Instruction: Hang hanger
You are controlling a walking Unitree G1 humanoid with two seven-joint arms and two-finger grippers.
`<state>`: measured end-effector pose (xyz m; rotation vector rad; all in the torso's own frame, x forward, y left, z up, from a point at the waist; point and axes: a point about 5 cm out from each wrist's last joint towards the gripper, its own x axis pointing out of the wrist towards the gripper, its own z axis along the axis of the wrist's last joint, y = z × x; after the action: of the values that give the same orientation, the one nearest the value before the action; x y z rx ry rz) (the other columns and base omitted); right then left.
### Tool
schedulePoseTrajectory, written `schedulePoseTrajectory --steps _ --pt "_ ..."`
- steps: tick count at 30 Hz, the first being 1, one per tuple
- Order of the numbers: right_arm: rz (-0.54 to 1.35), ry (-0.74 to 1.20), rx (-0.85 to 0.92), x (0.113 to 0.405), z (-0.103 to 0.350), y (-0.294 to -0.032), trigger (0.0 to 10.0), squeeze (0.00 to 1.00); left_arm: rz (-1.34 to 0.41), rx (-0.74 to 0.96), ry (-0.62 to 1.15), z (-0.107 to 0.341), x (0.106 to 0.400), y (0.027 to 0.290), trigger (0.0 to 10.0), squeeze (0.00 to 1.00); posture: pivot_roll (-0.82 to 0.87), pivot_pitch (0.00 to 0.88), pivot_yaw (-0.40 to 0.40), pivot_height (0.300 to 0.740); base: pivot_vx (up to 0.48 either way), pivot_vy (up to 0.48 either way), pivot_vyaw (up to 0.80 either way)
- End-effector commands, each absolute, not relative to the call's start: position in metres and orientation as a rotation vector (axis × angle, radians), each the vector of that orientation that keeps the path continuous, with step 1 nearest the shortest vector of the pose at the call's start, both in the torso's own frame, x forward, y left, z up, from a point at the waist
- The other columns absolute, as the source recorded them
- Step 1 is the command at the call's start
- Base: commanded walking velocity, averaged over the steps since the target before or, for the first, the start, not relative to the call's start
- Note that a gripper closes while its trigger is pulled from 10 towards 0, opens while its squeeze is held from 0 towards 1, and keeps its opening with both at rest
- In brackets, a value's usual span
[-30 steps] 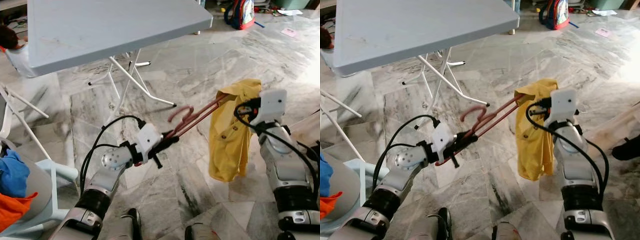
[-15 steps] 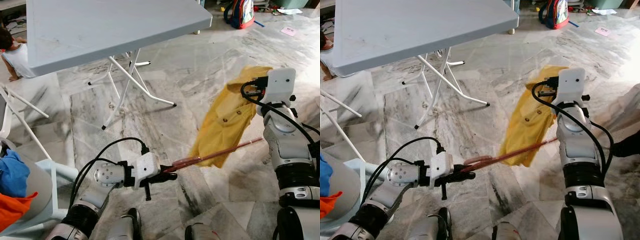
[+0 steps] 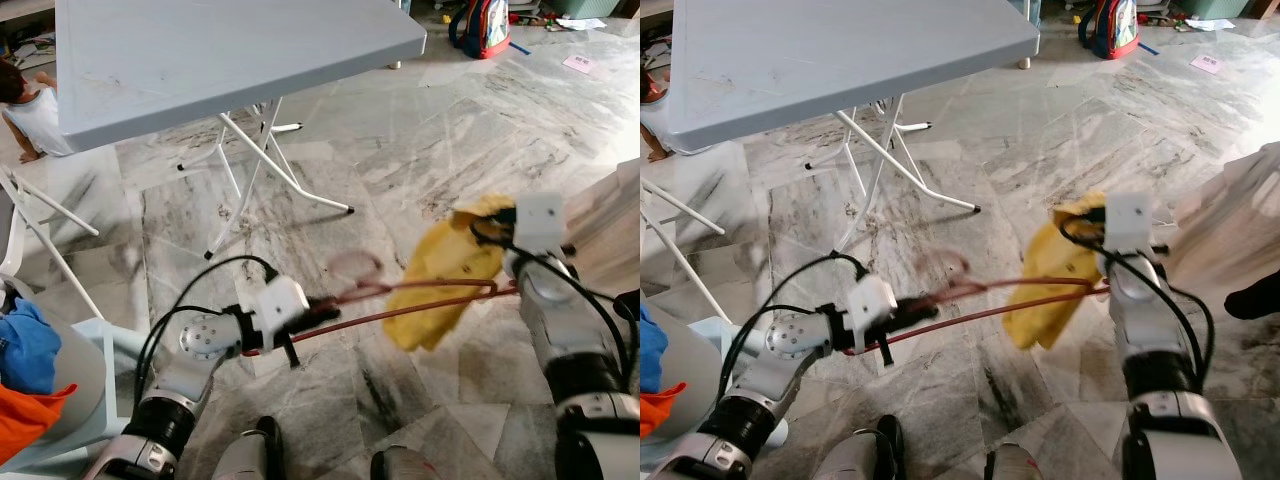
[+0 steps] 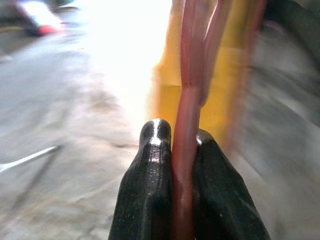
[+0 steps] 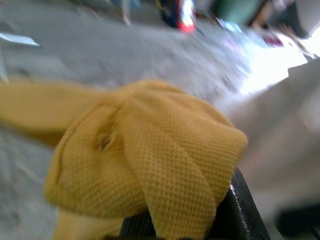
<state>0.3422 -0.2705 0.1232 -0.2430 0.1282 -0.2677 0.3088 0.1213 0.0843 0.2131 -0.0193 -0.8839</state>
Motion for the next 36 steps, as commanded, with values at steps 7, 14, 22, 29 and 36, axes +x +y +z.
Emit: schedulePoseTrajectory --steps 7,14,22,29,36 --pt "-0.534 0.249 -0.147 0.309 0.084 -0.306 0.0 0.0 -0.381 -0.038 -0.001 0.073 0.319 0.155 0.0 0.0 -0.15 0.197 0.018 0.74 0.0 0.0 0.0" --pt "-0.567 0.308 -0.063 0.29 0.058 -0.303 0.0 0.0 -0.289 -0.054 0.125 0.043 0.306 0.15 3.7 0.0 -0.15 0.189 0.023 0.74 0.0 0.0 0.0" --pt "-0.409 0.166 0.017 0.278 0.06 -0.265 0.0 0.0 -0.165 0.032 0.142 0.033 0.293 0.16 10.0 0.0 -0.14 0.179 0.025 0.74 0.0 0.0 0.0" --pt "-0.319 -0.036 0.028 0.264 0.1 -0.237 0.0 0.0 -0.105 0.074 0.116 0.039 0.275 0.177 10.0 0.0 -0.12 0.172 0.038 0.74 0.0 0.0 0.0" --pt "-0.23 -0.167 0.057 0.262 0.135 -0.213 10.0 0.0 -0.098 0.088 0.066 0.06 0.276 0.183 10.0 0.0 -0.11 0.169 0.044 0.74 0.0 0.0 0.0"
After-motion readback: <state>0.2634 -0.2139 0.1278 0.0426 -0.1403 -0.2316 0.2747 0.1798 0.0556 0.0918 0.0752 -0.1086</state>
